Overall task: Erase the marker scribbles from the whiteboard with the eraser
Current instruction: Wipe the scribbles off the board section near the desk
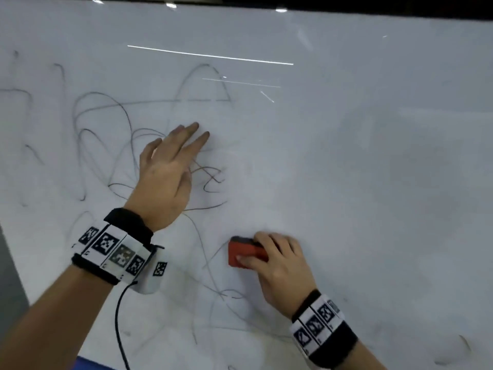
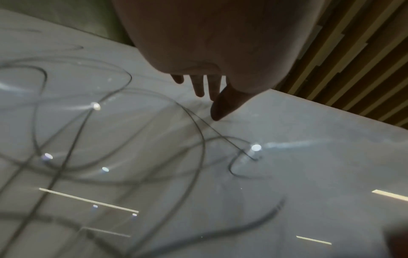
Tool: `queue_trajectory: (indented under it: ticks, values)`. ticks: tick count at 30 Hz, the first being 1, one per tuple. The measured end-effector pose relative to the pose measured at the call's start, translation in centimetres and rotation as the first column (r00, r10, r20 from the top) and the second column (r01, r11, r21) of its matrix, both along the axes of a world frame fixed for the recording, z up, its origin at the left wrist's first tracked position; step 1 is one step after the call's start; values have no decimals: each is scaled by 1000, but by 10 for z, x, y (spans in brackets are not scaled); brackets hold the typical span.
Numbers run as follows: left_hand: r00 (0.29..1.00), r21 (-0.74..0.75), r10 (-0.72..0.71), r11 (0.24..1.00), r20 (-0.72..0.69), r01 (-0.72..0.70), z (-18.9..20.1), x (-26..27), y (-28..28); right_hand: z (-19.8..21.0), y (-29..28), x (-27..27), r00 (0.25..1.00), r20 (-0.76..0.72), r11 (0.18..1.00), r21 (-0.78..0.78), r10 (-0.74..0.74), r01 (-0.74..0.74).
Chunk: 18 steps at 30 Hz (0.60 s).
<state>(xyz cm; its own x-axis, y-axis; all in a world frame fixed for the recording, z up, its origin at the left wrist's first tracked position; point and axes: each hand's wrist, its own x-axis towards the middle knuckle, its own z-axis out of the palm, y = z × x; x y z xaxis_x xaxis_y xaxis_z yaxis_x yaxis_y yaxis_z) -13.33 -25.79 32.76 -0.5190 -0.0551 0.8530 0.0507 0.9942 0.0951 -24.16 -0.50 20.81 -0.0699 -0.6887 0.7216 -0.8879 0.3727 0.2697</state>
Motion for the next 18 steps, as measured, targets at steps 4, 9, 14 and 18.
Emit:
queue_trajectory:
  ticks: [4, 9, 14, 18]
  values:
    - [996, 20, 22, 1000, -92, -21, 35, 12, -20, 146, -33, -1, 996, -41, 942, -330, -74, 57]
    - [987, 131, 63, 990, -145, -44, 70, 20, -48, 269, -74, 2, 989, 21, 784, -607, -148, 130]
    - [988, 190, 57, 981, -142, -29, 75, 13, -75, 122, -96, 19, 986, -25, 884, -447, -165, 137]
    - [991, 125, 53, 991, -125, -37, 69, 4, -88, -7, -77, 27, 982, 16, 968, -167, -189, 189]
